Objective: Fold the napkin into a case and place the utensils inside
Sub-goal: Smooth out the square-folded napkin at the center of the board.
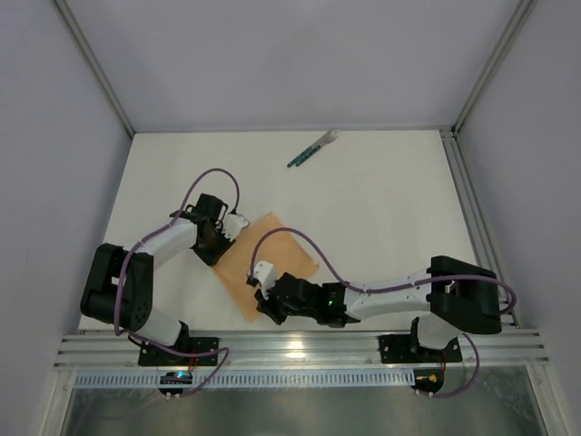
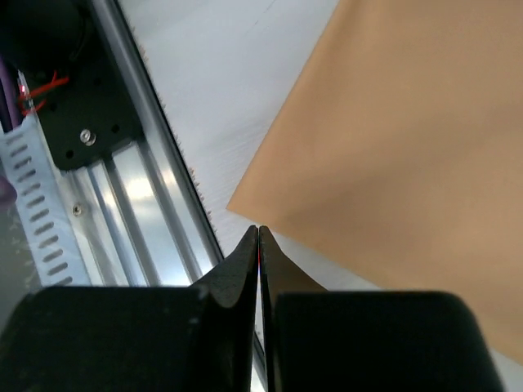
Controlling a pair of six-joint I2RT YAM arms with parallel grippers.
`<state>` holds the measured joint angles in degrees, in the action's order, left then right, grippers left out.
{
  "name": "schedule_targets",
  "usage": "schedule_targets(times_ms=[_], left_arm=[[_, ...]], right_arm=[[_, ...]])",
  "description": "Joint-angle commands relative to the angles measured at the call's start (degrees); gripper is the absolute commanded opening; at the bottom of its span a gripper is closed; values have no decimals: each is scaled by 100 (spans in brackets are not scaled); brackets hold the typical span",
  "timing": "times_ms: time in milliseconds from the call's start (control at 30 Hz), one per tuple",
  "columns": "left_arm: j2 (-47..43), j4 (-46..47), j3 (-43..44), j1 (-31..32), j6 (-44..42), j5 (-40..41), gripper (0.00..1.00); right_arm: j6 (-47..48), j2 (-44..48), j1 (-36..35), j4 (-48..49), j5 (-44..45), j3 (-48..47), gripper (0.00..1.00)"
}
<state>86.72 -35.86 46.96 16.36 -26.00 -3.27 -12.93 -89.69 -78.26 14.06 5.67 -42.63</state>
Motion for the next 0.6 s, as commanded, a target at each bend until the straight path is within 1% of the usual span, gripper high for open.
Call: schedule_targets(times_ms=[0, 33, 133, 167, 300, 467, 567], left_arm=[[-102, 158, -3, -19, -37, -236, 25], [-111, 167, -3, -19, -28, -253, 25], [-120, 175, -11, -19, -28, -210, 26], [-120, 193, -20, -19, -37, -192, 26], [-41, 167, -11, -19, -89, -34, 25], [-15, 184, -38, -19, -186, 19, 25], [21, 211, -38, -19, -248, 98, 25]], right_arm=[[-605, 154, 503, 34, -206, 70, 4], [-788, 58, 783, 78, -346, 106, 4], [-1079, -188, 1206, 88, -532, 167, 4], [-1219, -250, 1417, 105, -750, 185, 4], [-1458, -444, 1805, -35, -699, 229, 4], [-1906, -295, 2288, 52, -752, 589, 4], [-2178, -23, 2526, 105, -743, 896, 4]])
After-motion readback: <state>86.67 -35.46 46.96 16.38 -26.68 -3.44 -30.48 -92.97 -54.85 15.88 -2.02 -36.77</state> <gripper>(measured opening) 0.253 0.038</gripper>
